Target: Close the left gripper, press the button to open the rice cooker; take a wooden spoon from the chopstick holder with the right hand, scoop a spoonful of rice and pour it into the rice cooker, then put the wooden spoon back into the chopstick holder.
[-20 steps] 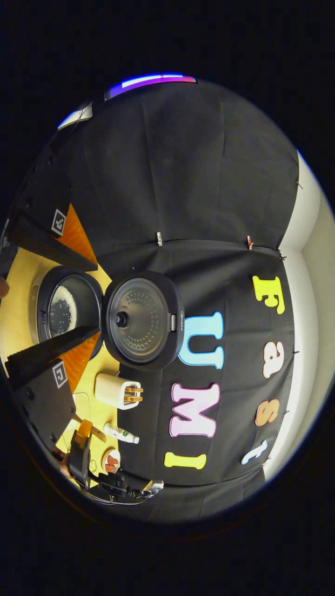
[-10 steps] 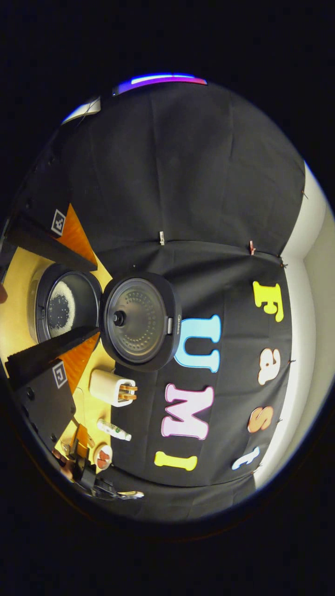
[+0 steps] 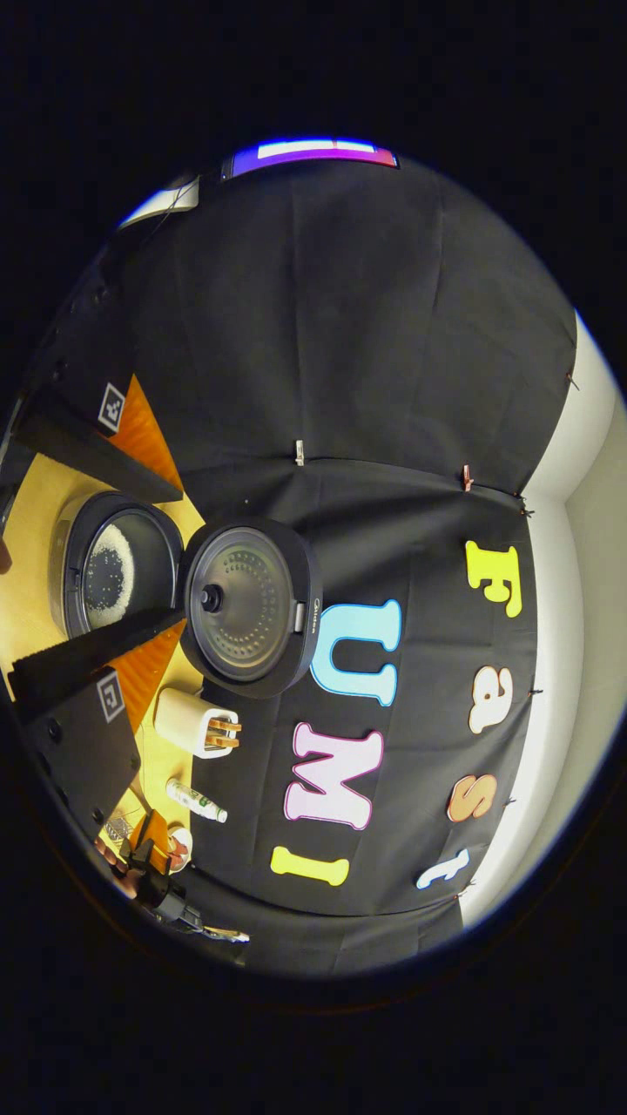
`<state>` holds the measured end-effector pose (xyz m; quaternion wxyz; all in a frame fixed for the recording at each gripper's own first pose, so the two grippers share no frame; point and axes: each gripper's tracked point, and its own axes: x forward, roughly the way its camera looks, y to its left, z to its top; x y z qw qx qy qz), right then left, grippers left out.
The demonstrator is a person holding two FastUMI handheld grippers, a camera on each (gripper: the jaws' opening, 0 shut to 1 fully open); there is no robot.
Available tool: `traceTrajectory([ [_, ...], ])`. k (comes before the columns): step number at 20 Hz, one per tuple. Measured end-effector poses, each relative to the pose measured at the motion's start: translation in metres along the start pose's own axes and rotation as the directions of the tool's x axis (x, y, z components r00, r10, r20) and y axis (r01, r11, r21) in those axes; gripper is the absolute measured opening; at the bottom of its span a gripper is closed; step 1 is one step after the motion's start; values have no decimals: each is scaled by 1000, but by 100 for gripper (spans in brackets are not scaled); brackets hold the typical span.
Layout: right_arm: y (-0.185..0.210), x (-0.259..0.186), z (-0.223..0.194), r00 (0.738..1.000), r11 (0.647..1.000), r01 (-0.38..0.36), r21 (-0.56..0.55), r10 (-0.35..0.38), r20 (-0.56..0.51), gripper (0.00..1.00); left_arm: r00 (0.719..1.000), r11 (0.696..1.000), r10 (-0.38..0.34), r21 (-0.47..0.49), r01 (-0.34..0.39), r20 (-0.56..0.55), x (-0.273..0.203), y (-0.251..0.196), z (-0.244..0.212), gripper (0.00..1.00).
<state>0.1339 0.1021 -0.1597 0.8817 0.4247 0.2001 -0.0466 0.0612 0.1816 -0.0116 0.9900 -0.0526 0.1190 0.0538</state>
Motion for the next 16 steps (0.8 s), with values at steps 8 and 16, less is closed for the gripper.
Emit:
traceTrajectory([
  [8, 88, -13, 5, 989, 990, -143, 23, 143, -21, 8, 999, 999, 36, -16, -35, 29, -6, 17, 5, 84],
  [16, 192, -12, -72, 934, 932, -335, -141, 309, -178, 8, 996, 997, 81, -16, -80, 22, -12, 46, -1, 84],
])
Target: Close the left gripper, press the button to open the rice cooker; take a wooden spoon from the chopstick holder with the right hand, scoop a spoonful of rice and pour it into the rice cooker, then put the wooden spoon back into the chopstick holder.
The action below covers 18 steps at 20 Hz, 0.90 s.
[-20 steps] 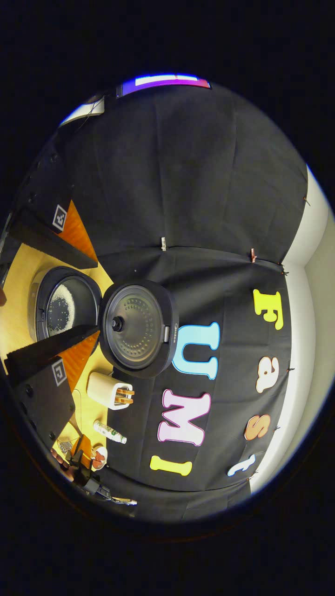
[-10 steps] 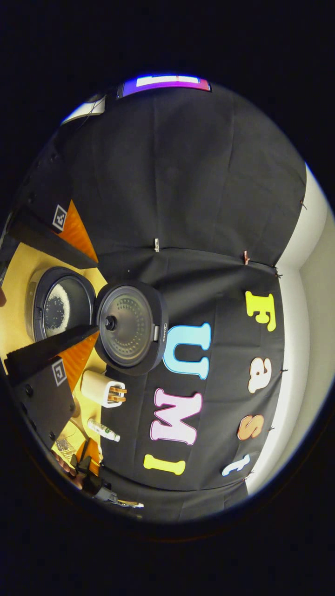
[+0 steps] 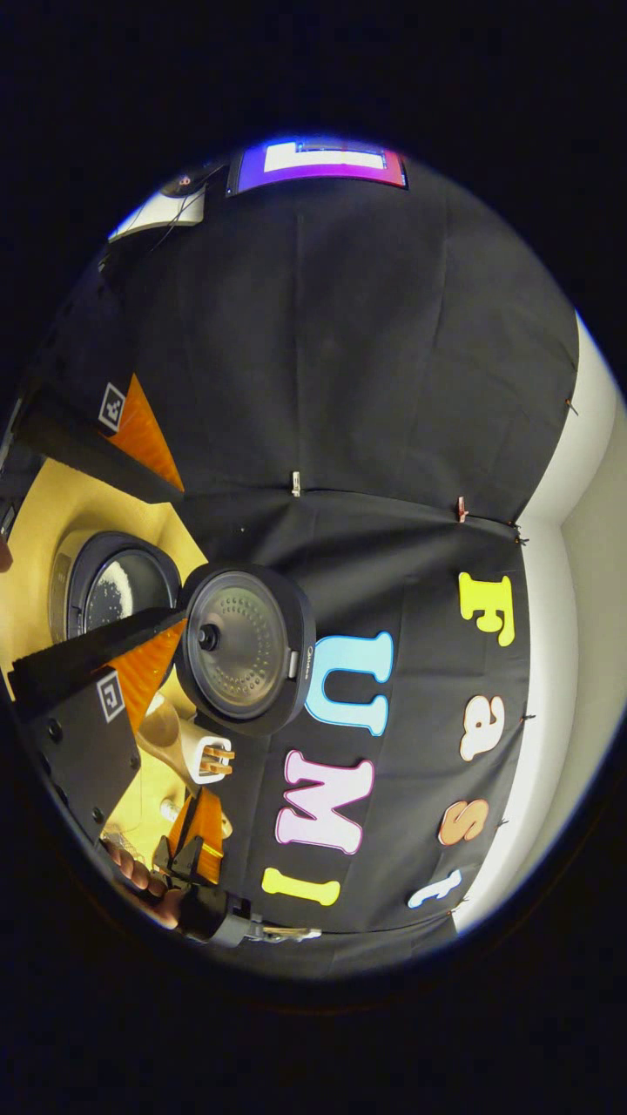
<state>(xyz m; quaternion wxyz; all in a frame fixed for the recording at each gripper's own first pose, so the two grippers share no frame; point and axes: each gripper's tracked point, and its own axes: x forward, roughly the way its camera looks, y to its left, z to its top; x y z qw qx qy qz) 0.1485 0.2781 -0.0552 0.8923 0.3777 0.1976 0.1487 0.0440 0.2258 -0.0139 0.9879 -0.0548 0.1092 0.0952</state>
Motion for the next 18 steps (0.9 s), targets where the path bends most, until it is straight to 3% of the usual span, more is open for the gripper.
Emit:
traceTrajectory([
  [3, 22, 9, -25, 999, 988, -40, -152, 34, -42, 9, 1000, 1000, -5, 16, 5, 9, -2, -1, 2, 84],
  [7, 39, 13, -49, 995, 937, -83, -340, 59, -80, 9, 999, 1000, -28, 4, 28, 20, -4, -5, 4, 84],
  [12, 60, 6, -57, 991, 805, -137, -577, 113, -77, 8, 1000, 999, -24, -20, 25, 4, -2, -3, -3, 84],
  [18, 73, -1, -66, 983, 679, -171, -714, 164, -80, 9, 1000, 999, -25, -25, 25, 3, -2, -7, -4, 84],
])
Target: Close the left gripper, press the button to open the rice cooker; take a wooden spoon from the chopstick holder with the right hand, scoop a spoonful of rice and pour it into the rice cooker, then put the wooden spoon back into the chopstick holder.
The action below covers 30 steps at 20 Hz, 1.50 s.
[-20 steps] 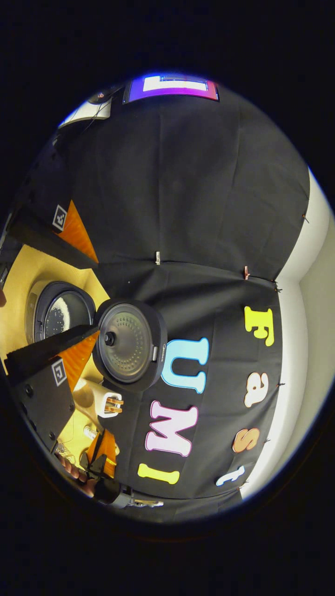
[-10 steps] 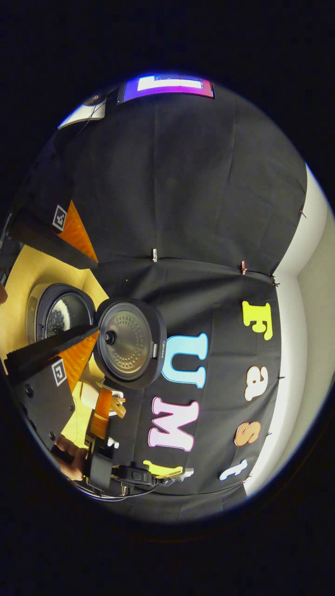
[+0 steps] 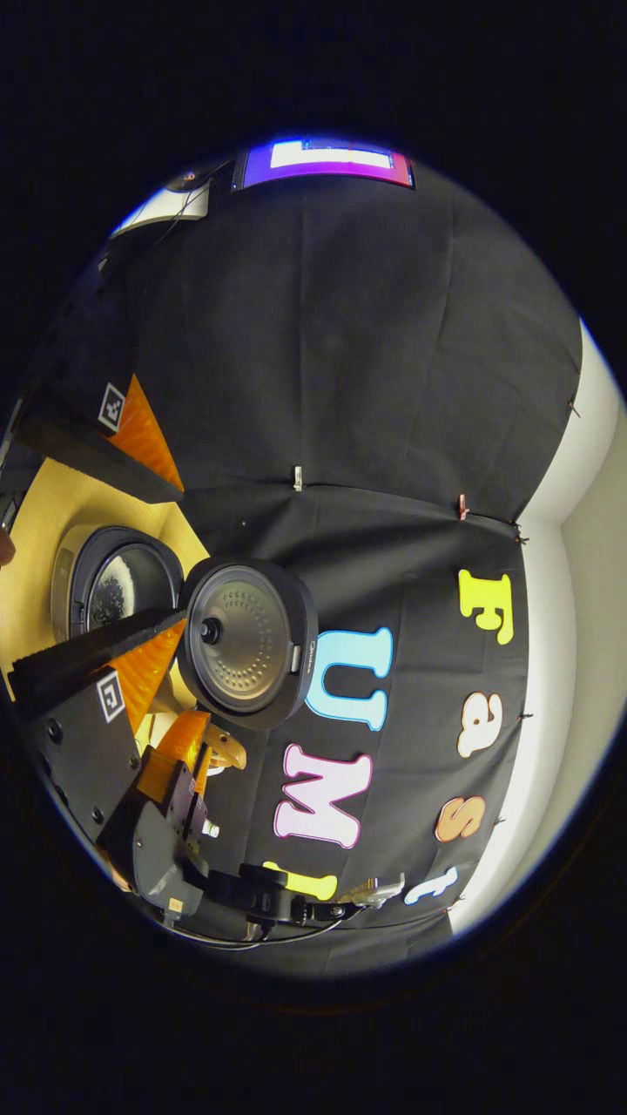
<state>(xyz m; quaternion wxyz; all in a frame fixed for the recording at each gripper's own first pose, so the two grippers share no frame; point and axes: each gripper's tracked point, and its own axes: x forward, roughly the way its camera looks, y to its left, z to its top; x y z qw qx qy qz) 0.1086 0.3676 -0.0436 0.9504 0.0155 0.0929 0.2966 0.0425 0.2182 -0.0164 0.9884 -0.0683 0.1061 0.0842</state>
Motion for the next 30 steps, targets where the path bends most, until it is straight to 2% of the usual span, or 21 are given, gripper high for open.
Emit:
traceTrajectory([
  [2, -1, -1, -5, 1000, 1000, -7, 19, 7, -2, 9, 1000, 1000, -1, 2, 1, 0, -1, -2, 0, 84],
  [4, -3, -4, -4, 1000, 989, 3, 148, -3, -3, 9, 1000, 1000, -3, 3, 3, -2, -2, -4, 0, 84],
  [6, -12, -9, -2, 1000, 953, 19, 303, -18, -6, 9, 1000, 1000, -11, -1, 11, -4, -2, -7, 1, 84],
  [8, -35, -10, 3, 999, 923, 45, 383, -46, -6, 8, 1000, 1000, -24, 2, 24, -9, -2, -15, 2, 84],
  [11, -62, -24, 11, 997, 900, 67, 432, -81, 15, 9, 999, 999, -40, 16, 40, -5, -3, -33, 6, 84],
  [13, -82, -42, 14, 993, 872, 91, 480, -113, 17, 9, 999, 998, -54, 23, 54, -5, -6, -49, 6, 84],
  [21, -197, -100, 10, 959, 795, 240, 557, -284, -8, 8, 992, 991, -124, 40, 124, -4, -17, -123, 5, 84],
  [22, -206, -103, 8, 955, 794, 255, 553, -297, -14, 8, 992, 991, -126, 37, 126, -7, -18, -128, 4, 84],
  [23, -214, -108, 4, 950, 807, 279, 521, -311, -27, 8, 992, 991, -126, 38, 126, -12, -19, -132, 2, 84],
  [25, -225, -114, 0, 942, 851, 320, 416, -334, -41, 8, 992, 991, -124, 40, 125, -13, -21, -137, 1, 84],
  [27, -226, -118, 7, 940, 892, 328, 311, -341, -14, 9, 992, 992, -124, 36, 125, -13, -21, -142, 1, 84],
  [28, -226, -120, 11, 941, 907, 328, 264, -340, 0, 14, 992, 991, -126, 33, 126, -18, -20, -146, -1, 84],
  [29, -225, -122, 15, 941, 919, 327, 219, -338, 12, 9, 991, 991, -129, 27, 130, -22, -20, -150, -3, 84],
  [30, -225, -123, 18, 943, 929, 323, 178, -332, 22, 8, 991, 991, -133, 22, 133, -25, -19, -154, -4, 84],
])
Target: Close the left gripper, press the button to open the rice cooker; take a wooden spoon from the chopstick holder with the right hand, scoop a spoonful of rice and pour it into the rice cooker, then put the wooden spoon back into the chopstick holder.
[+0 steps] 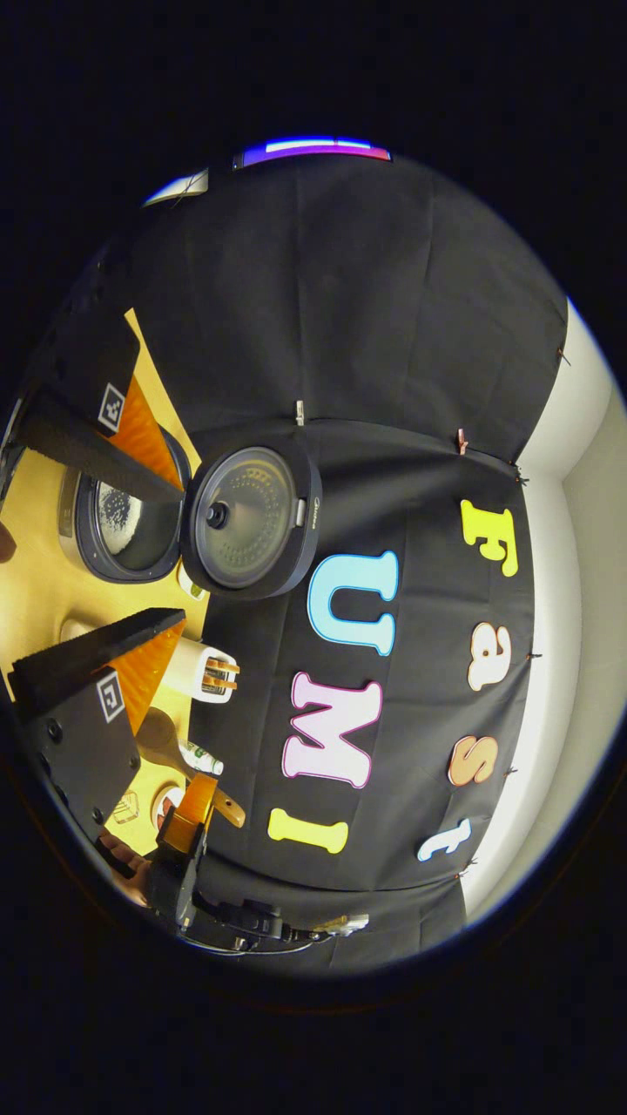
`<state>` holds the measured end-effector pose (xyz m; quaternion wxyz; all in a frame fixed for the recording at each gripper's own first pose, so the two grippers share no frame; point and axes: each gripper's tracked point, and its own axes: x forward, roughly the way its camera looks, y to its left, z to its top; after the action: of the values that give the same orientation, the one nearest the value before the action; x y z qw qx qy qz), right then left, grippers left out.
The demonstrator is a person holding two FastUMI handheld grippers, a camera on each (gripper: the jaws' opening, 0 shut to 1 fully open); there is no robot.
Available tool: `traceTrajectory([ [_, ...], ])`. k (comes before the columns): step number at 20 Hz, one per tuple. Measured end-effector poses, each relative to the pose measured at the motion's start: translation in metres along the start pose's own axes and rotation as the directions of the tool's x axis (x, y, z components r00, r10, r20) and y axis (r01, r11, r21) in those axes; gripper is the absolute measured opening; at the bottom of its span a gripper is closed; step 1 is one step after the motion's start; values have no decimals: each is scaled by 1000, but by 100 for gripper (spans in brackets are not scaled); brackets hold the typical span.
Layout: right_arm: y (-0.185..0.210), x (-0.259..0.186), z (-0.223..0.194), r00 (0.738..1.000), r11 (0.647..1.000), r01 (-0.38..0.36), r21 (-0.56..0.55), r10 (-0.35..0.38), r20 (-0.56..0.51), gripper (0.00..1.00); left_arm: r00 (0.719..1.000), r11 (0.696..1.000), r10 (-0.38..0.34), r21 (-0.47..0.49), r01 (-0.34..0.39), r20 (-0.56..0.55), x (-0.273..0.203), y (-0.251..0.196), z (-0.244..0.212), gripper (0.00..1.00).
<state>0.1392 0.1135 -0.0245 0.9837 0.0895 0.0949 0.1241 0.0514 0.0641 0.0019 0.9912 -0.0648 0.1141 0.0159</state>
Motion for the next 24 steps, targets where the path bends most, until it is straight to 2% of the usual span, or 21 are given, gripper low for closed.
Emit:
traceTrajectory([
  [7, 2, -13, 10, 997, 974, -50, -221, 62, 49, 8, 999, 999, -37, -11, 37, 4, 6, -36, -2, 84],
  [11, -12, -19, 14, 995, 977, -54, -208, 70, 66, 8, 999, 999, -46, -4, 46, 10, 6, -50, -1, 84],
  [14, -34, -22, 17, 997, 985, -26, -169, 38, 65, 8, 999, 999, -50, 1, 50, 15, 6, -61, -2, 84],
  [20, -103, -28, 11, 997, 986, 71, -148, -64, 50, 8, 998, 998, -69, -1, 69, 14, 9, -93, -6, 84],
  [24, -152, -40, 6, 990, 977, 140, -158, -136, 34, 8, 998, 1000, -18, 1, 18, 62, 11, -101, 2, 84],
])
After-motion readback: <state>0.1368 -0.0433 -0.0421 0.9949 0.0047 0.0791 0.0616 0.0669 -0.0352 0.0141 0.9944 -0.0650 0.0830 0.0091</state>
